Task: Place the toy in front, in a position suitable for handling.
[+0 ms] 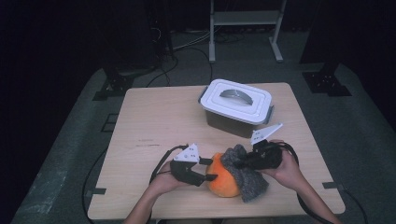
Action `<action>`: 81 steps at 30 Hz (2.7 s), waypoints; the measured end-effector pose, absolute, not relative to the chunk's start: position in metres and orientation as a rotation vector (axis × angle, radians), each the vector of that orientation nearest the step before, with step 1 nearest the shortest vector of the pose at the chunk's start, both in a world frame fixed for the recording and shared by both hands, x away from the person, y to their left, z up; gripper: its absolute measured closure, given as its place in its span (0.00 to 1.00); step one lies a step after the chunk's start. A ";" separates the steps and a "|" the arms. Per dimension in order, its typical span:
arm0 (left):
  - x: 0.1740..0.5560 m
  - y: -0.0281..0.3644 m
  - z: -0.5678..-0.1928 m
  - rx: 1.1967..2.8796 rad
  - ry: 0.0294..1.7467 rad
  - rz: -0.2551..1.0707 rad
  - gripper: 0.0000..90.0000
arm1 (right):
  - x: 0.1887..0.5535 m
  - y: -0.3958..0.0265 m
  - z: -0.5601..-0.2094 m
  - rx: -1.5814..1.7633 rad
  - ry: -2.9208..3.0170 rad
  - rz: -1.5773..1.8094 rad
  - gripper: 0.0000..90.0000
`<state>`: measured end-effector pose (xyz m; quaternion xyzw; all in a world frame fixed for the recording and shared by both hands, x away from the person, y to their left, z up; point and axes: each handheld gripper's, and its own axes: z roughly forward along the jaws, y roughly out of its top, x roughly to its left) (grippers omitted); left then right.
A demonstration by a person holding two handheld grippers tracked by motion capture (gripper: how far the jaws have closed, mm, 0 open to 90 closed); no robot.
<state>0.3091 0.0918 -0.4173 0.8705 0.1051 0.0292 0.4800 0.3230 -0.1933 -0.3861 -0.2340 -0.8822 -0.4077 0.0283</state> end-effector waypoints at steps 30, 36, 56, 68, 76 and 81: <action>0.299 0.090 -0.411 2.163 0.196 0.122 0.45 | 0.313 -0.173 -0.376 -0.690 -2.770 -1.322 0.85; 0.302 0.094 -0.413 2.167 0.201 0.106 0.45 | 0.312 -0.201 -0.393 -0.787 -2.702 -1.322 0.85; 0.310 0.078 -0.405 2.180 0.225 0.038 0.44 | 0.290 -0.200 -0.402 -0.729 -2.664 -1.393 0.85; 0.323 0.080 -0.401 2.136 0.145 0.144 0.50 | 0.328 -0.211 -0.388 -0.831 -2.612 -1.466 0.85; 0.325 0.085 -0.407 2.141 0.304 0.026 0.18 | 0.323 -0.187 -0.402 -0.769 -2.624 -1.409 0.85; 0.322 0.081 -0.411 2.152 0.253 0.059 0.38 | 0.317 -0.185 -0.397 -0.757 -2.683 -1.387 0.85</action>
